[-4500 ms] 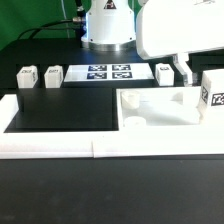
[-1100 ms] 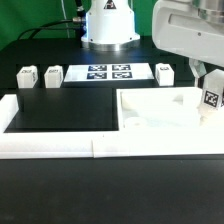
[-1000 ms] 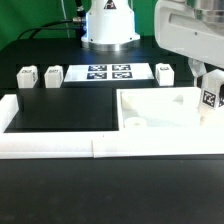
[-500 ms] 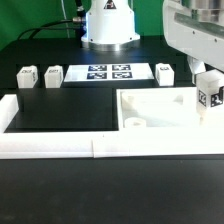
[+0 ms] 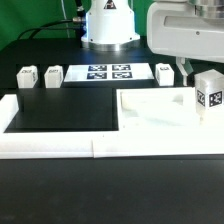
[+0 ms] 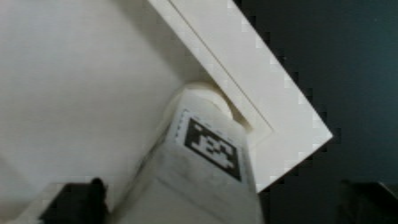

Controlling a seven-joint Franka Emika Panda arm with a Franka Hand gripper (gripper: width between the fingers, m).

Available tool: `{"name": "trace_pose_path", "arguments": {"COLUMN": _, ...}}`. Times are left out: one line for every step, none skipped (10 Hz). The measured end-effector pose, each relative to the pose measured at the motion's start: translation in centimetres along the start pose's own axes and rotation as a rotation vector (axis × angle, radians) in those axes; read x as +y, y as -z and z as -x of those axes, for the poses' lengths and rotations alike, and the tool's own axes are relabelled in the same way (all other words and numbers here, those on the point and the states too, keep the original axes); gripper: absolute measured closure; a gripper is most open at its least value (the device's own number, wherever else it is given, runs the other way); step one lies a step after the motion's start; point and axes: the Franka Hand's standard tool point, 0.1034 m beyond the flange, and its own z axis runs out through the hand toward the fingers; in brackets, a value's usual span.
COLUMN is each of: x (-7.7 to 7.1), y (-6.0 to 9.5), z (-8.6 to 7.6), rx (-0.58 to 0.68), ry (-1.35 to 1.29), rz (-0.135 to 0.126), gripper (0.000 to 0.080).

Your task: Assemble square table

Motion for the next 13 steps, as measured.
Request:
{"name": "trace_pose_path", "arguments": {"x": 0.01, "y": 0.00, "z": -0.01, "rx": 0.000, "ry": 0.064, "rz": 0.000, "gripper": 0.0151}}
{"name": "trace_pose_path", "arguments": {"x": 0.01, "y": 0.01, "z": -0.04, "rx": 0.001, "ry": 0.162, "rz": 0.000, "gripper": 0.0150}}
{"name": "trace_pose_path", "arguments": {"x": -0.07, "y": 0.07, "z": -0.28, "rx": 0.017, "ry": 0.328, "rz": -0.004, "gripper": 0.0150}}
{"name": "trace_pose_path", "arguments": {"x": -0.20, "y": 0.04, "z": -0.34, "rx": 0.029, "ry": 0.438, "rz": -0.007, "gripper": 0.0150}}
{"name": "trace_pose_path", "arguments": {"x": -0.46, "y": -0.02, "z": -0.22, "rx": 0.036, "ry": 0.468, "rz": -0.010, "gripper": 0.0150}}
{"name": "trace_pose_path", "arguments": {"x": -0.35, "y": -0.02, "z": -0.32, "rx": 0.037, "ry": 0.478, "rz": -0.009, "gripper": 0.0150}}
{"name": "trace_pose_path", "arguments": {"x": -0.36, "y": -0.03, "z": -0.31, "rx": 0.036, "ry": 0.463, "rz": -0.010, "gripper": 0.0150}}
{"name": "trace_pose_path", "arguments": {"x": -0.37, "y": -0.04, "z": -0.29, "rx": 0.036, "ry": 0.444, "rz": -0.011, "gripper": 0.0260}}
{"name": "trace_pose_path", "arguments": {"x": -0.37, "y": -0.04, "z": -0.29, "rx": 0.036, "ry": 0.427, "rz": -0.011, "gripper": 0.0399}}
{"name": "trace_pose_path", "arguments": {"x": -0.23, "y": -0.01, "z": -0.44, "rx": 0.037, "ry": 0.355, "rz": -0.011, "gripper": 0.0505}}
{"name": "trace_pose_path", "arguments": {"x": -0.11, "y": -0.04, "z": -0.53, "rx": 0.036, "ry": 0.281, "rz": -0.011, "gripper": 0.0505}}
{"name": "trace_pose_path", "arguments": {"x": -0.03, "y": -0.05, "z": -0.58, "rx": 0.035, "ry": 0.205, "rz": -0.012, "gripper": 0.0505}}
{"name": "trace_pose_path", "arguments": {"x": 0.11, "y": -0.06, "z": -0.68, "rx": 0.035, "ry": 0.092, "rz": -0.012, "gripper": 0.0505}}
